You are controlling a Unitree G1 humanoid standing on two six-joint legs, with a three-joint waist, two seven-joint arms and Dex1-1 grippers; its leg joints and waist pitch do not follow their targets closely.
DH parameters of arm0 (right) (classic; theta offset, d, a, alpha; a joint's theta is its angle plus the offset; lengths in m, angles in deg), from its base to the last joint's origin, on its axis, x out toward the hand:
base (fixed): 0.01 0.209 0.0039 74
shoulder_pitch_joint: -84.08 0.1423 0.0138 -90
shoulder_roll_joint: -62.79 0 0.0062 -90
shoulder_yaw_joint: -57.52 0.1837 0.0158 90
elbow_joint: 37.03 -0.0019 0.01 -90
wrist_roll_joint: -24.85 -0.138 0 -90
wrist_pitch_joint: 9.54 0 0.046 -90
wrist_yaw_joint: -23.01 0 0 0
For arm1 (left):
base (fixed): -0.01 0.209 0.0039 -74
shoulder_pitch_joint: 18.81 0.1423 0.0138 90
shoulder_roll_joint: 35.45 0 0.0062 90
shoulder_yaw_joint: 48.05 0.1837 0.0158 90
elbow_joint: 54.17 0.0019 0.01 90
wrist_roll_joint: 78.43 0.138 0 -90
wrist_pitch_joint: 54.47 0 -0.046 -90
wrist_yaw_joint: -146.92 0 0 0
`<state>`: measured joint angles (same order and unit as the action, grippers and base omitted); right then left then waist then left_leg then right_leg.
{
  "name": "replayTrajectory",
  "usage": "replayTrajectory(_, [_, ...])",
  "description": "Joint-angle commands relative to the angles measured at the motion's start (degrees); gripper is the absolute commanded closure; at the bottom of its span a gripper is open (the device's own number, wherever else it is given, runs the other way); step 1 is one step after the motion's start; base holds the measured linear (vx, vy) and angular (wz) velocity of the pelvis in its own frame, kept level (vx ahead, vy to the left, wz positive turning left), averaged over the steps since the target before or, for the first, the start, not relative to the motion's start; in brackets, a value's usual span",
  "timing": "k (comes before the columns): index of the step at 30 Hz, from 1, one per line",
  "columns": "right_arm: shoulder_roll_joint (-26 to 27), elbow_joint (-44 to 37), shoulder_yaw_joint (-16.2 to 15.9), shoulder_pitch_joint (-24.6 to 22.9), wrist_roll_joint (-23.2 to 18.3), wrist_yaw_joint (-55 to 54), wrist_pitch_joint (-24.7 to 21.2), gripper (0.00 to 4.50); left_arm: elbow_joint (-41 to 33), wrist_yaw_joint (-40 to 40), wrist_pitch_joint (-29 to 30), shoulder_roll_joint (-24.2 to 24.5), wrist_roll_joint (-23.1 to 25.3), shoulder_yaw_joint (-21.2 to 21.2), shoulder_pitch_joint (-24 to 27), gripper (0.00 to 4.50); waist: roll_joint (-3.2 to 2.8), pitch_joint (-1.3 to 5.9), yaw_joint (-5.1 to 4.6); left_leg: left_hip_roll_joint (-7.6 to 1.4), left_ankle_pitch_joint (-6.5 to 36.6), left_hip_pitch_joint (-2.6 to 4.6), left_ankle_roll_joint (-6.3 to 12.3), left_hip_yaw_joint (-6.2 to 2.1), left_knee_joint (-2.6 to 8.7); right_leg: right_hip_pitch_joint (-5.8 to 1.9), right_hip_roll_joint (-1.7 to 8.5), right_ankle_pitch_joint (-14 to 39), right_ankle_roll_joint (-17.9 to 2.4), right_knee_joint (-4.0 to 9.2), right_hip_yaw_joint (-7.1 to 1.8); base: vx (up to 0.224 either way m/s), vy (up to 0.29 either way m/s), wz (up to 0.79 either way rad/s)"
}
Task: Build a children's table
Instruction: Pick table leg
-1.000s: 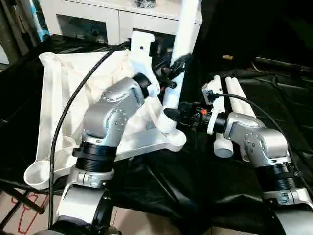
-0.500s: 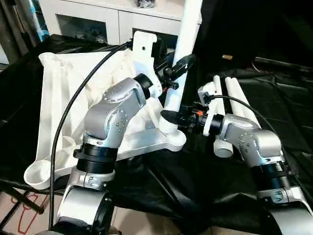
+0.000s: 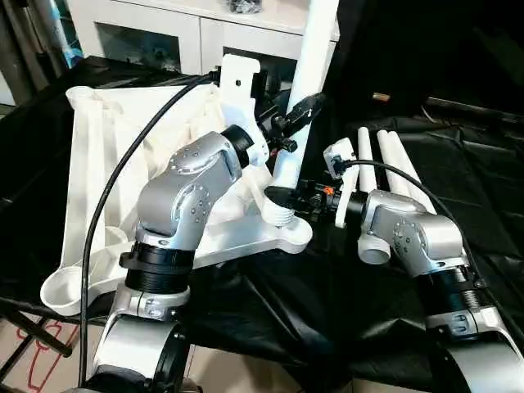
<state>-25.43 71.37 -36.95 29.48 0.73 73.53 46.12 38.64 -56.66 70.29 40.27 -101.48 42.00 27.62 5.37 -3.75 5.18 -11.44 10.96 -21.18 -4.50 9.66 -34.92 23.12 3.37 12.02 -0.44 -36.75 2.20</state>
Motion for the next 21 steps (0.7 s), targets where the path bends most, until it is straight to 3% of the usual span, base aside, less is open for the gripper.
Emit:
replayTrajectory(1, [-0.4, 0.11, 1.12, 1.04, -0.61, 0.44, 0.93, 2.54, -0.39, -0.42, 1.29, -0.67, -1.48, 0.8, -0.35, 2.68, 0.16, 4.44, 0.13, -1.35, -0.31, 0.48, 1.95, 0.14, 3.35, -3.9, 3.85, -2.97, -13.36, 3.4, -2.3, 0.0, 0.0, 0.0])
replayTrajectory(2, [-0.46, 0.07, 1.22, 0.94, -0.64, 0.62, 1.04, 2.54, -0.1, -0.35, 1.41, -0.56, -1.45, 0.6, -0.49, 2.68, 0.11, 4.42, 0.14, -1.35, -0.24, 0.45, 1.92, 0.12, 3.38, -3.9, 3.85, -2.93, -13.33, 3.43, -2.29, 0.0, 0.0, 0.0])
replayTrajectory(4, [-0.64, -0.15, 1.47, 0.78, -0.78, 0.86, 0.97, 2.54, 0.13, -1.88, 2.91, -0.38, -3.15, 0.07, -0.61, 2.12, -0.06, 4.44, 0.15, -1.36, -0.02, 0.49, 1.76, 0.1, 3.38, -3.89, 3.84, -2.75, -13.31, 3.4, -2.28, 0.0, 0.0, 0.0])
replayTrajectory(9, [-1.82, -1.98, 2.0, -0.03, -2.04, 3.09, 0.4, 2.55, 2.65, -4.49, 2.41, 1.11, -3.65, -0.97, -1.37, 1.7, -0.2, 4.47, 0.21, -1.29, 0.33, 0.59, 1.87, 0.13, 3.38, -3.86, 3.71, -3.31, -13.61, 3.43, -2.26, 0.0, 0.0, 0.0])
replayTrajectory(13, [-2.7, -3.28, 2.03, -0.84, -3.04, 5.18, -0.02, 2.55, 5.88, -8.39, 3.85, 1.92, -5.99, -1.89, -3.02, 1.65, -0.59, 4.54, 0.33, -1.19, -0.17, 0.66, 1.93, 0.11, 3.39, -3.85, 3.69, -4.3, -13.78, 3.34, -2.24, 0.0, 0.0, 0.0])
replayTrajectory(14, [-3.15, -4.09, 1.82, -1.39, -3.41, 6.17, -0.25, 2.55, 7.1, -9.35, 4.03, 1.82, -6.81, -2.39, -3.85, 1.65, -0.37, 4.54, 0.3, -1.26, 0.11, 0.64, 1.96, 0.11, 3.37, -3.93, 3.73, -4.5, -13.97, 3.34, -2.25, 0.0, 0.0, 0.0])
replayTrajectory(19, [-3.69, -5.28, 1.81, -2.1, -3.9, 7.18, -0.64, 2.55, 10.43, -8.69, 4.23, 1.41, -7.81, -4.26, -6.21, 1.65, -0.52, 4.56, 0.28, -1.16, 0.41, 0.58, 2.12, 0.08, 3.34, -4.08, 3.69, -5.64, -14.84, 3.34, -2.22, 0.0, 0.0, 0.0])
replayTrajectory(21, [-4.16, -5.88, 2.09, -2.58, -4.44, 7.78, -0.84, 2.55, 11.21, -9.29, 4.43, 1.16, -9.16, -5.33, -7.1, 1.93, -0.7, 4.58, 0.35, -1.28, 1.23, 0.67, 1.75, 0.01, 3.37, -4.12, 3.82, -4.69, -15.03, 3.41, -2.19, 0.0, 0.0, 0.0])
